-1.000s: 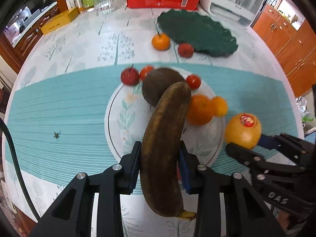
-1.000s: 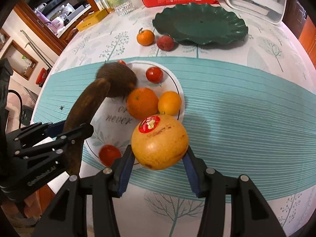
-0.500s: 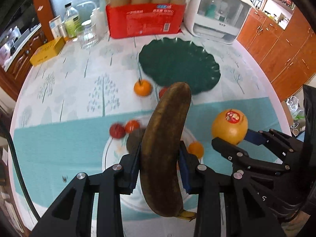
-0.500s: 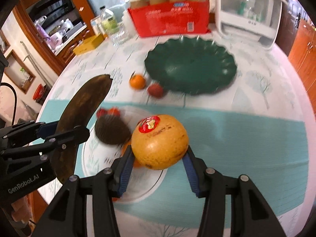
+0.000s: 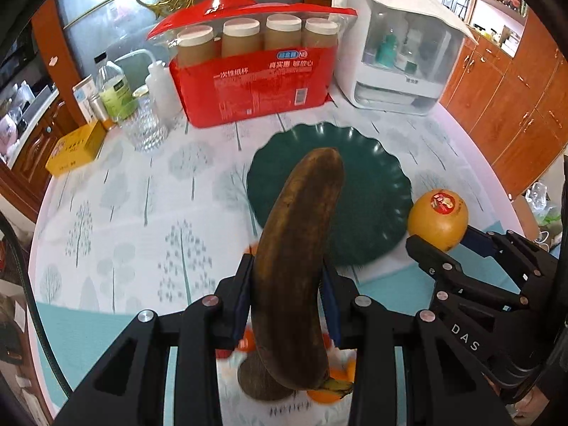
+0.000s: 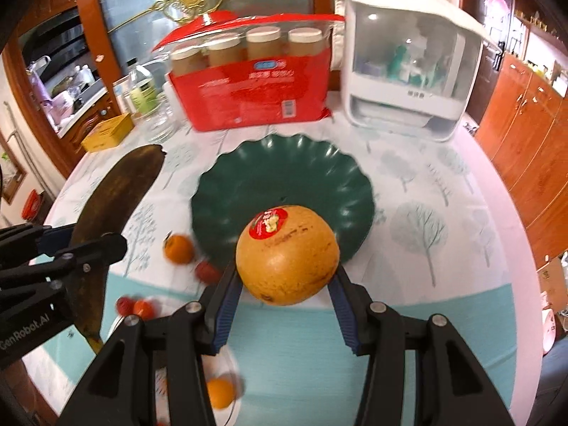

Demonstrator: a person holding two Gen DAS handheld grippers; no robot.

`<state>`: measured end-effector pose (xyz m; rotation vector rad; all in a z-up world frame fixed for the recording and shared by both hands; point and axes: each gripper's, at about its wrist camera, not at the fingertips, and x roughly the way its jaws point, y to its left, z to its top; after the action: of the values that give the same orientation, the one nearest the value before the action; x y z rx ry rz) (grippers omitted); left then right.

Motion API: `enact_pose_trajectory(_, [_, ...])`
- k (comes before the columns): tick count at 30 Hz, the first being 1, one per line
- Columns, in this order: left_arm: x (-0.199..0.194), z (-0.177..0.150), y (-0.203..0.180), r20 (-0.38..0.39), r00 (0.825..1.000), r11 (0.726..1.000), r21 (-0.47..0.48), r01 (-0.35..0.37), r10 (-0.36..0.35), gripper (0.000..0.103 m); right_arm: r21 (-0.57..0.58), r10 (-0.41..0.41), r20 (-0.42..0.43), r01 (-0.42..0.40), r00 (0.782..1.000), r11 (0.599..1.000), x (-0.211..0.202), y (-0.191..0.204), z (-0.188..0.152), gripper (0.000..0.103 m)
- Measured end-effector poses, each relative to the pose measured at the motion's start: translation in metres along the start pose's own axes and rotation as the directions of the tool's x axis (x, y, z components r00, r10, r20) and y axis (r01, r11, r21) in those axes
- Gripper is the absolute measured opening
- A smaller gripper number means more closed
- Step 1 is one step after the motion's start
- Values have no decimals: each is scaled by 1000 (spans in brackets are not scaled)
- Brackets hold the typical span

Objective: Organize fruits
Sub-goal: 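Lift the banana and grapefruit and carry both over the dark green plate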

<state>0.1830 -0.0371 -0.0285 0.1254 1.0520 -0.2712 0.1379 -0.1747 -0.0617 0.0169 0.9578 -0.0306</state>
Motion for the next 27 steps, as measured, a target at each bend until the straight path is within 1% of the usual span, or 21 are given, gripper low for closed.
enact_pose_trajectory(4, [28,20,2,-11,1000,1000,-21,-19,19,34,24,-30,-11,30,999,999,25,-10,16,50])
enact_pose_trajectory(7, [57,30,4,-38,999,999,-40,-26,25,34,40,-40,-24,41,999,998,46,-16,24,50])
enact_pose_trajectory(10, [86,34,5,-71,997,998,-56,-22,18,34,48,-41,-34,42,999,998,67,-21,26,50])
enact_pose_trajectory(16, [132,31,3,-140,990,997,-76,6,-17,34,54,-13,-104,19,994,998,108,-25,24,50])
enact_pose_trajectory(20, [148,30,-1,-153,988,998,-69,5,-15,34,39,-7,-134,12,991,999,124,-20,18,50])
enact_pose_trajectory(22, [153,30,-2,-152,988,997,-72,16,-27,33,10,-31,-108,32,994,999,124,-15,17,50])
enact_pose_trajectory(24, [155,30,-3,-145,989,997,-71,13,-23,33,-12,-48,-101,47,994,999,125,-12,17,50])
enact_pose_trajectory(27, [156,31,-3,-136,990,996,-86,18,-30,33,-15,-60,-95,59,994,998,126,-12,19,51])
